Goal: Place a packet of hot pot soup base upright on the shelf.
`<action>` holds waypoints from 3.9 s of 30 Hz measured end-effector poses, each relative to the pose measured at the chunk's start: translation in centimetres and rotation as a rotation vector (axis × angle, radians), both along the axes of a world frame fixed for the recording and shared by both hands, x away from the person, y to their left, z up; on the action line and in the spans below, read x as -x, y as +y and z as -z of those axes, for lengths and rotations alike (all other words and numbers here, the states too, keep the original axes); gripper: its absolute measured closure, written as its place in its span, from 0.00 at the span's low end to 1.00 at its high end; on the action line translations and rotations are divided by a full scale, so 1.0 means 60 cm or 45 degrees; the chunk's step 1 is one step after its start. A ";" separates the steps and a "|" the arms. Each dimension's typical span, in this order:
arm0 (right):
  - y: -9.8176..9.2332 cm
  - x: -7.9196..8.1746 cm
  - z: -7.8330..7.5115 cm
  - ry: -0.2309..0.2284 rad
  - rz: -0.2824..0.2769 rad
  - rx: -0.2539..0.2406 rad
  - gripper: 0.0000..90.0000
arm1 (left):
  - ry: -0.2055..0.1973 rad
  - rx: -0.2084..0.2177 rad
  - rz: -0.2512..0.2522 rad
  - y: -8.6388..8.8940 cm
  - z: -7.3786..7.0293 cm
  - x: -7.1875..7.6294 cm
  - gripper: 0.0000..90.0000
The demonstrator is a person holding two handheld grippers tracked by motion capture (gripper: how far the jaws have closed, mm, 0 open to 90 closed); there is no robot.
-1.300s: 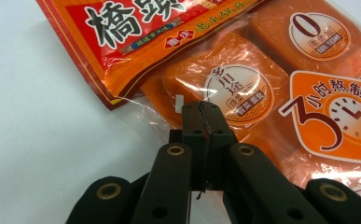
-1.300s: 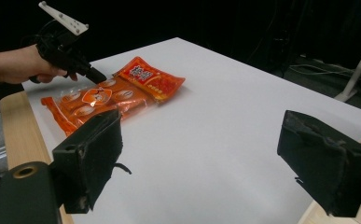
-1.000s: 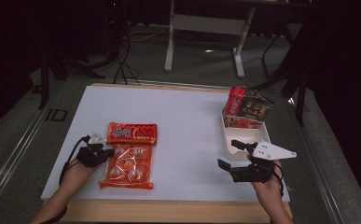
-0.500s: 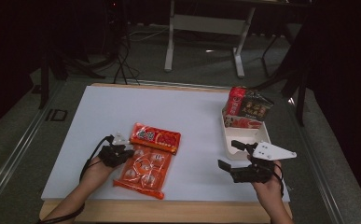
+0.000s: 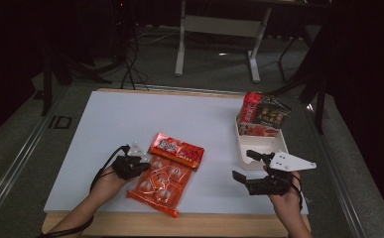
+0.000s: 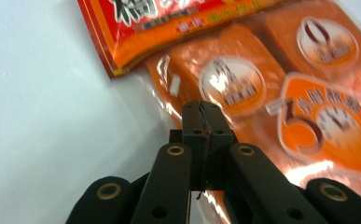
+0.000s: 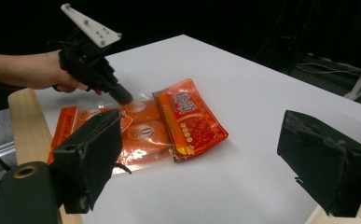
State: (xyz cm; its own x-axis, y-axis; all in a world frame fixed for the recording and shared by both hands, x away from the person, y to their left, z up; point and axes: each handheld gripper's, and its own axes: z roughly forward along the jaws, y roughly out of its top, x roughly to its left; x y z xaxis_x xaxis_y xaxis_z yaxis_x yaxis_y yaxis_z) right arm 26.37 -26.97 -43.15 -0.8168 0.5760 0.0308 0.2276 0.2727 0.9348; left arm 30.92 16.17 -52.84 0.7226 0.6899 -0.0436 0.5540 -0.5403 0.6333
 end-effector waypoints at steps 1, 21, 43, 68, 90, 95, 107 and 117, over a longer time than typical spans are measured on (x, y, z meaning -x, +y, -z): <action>0.000 0.000 0.000 0.000 0.001 -0.002 0.15 | 0.005 0.007 0.007 0.004 -0.003 0.007 1.00; 0.004 -0.001 0.000 -0.001 -0.004 0.006 0.15 | 0.071 -0.020 0.021 0.020 0.004 0.065 1.00; 0.010 0.000 0.002 -0.036 -0.045 0.018 0.17 | 0.108 0.088 0.130 -0.059 0.009 0.077 1.00; 0.008 0.005 0.007 -0.073 -0.017 0.045 0.14 | 0.072 0.260 0.109 -0.035 -0.022 0.043 0.52; 0.018 0.011 0.010 -0.049 0.035 0.068 0.12 | 0.020 0.293 -0.056 -0.007 -0.034 -0.058 0.36; 0.020 0.013 0.012 -0.032 0.024 0.082 0.15 | 0.021 0.263 -0.089 -0.005 -0.021 -0.082 0.36; 0.022 0.015 0.013 -0.034 0.006 0.076 0.15 | 0.052 0.244 -0.131 -0.011 0.011 -0.128 0.43; 0.028 0.014 0.017 -0.028 -0.022 0.095 0.15 | 0.111 0.278 -0.074 -0.033 0.033 -0.140 0.61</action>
State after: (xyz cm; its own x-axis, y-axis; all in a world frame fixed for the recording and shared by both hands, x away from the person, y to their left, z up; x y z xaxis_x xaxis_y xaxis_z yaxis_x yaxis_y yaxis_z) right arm 25.53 -25.30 -44.17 -0.8269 0.5616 -0.0297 0.2017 0.3453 0.9166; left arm 39.34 14.19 -54.81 0.6686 0.6978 -0.2569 0.6382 -0.3613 0.6798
